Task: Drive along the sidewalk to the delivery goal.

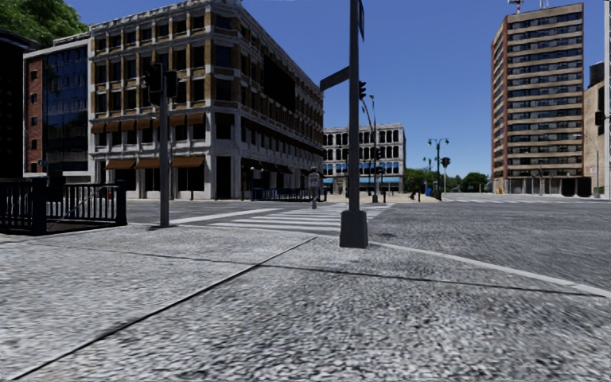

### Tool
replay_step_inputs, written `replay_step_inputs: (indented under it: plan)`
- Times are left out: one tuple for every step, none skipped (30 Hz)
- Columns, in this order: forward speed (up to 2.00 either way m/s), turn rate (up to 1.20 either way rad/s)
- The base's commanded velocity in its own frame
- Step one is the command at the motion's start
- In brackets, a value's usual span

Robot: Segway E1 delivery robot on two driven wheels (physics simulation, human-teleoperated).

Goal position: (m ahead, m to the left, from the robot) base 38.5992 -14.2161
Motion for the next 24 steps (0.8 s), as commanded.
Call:
replay_step_inputs:
  plan:
    - [2.0,0.73]
    - [2.0,0.73]
    - [2.0,0.73]
    - [2.0,0.73]
    - [2.0,0.73]
    - [2.0,0.73]
    - [2.0,0.56]
    - [2.0,0.2]
    - [2.0,0.1]
    - [2.0,0.04]
    - [2.0,0.01]
    - [2.0,0.0]
    - [2.0,0.0]
    - [2.0,0.0]
    - [2.0,0.0]
    - [2.0,0.0]
    - [2.0,0.0]
    - [2.0,0.0]
    - [2.0,0.0]
    - [2.0,0.0]
    - [2.0,0.0]
    - [2.0,0.0]
    - [2.0,0.0]
    - [2.0,0.0]
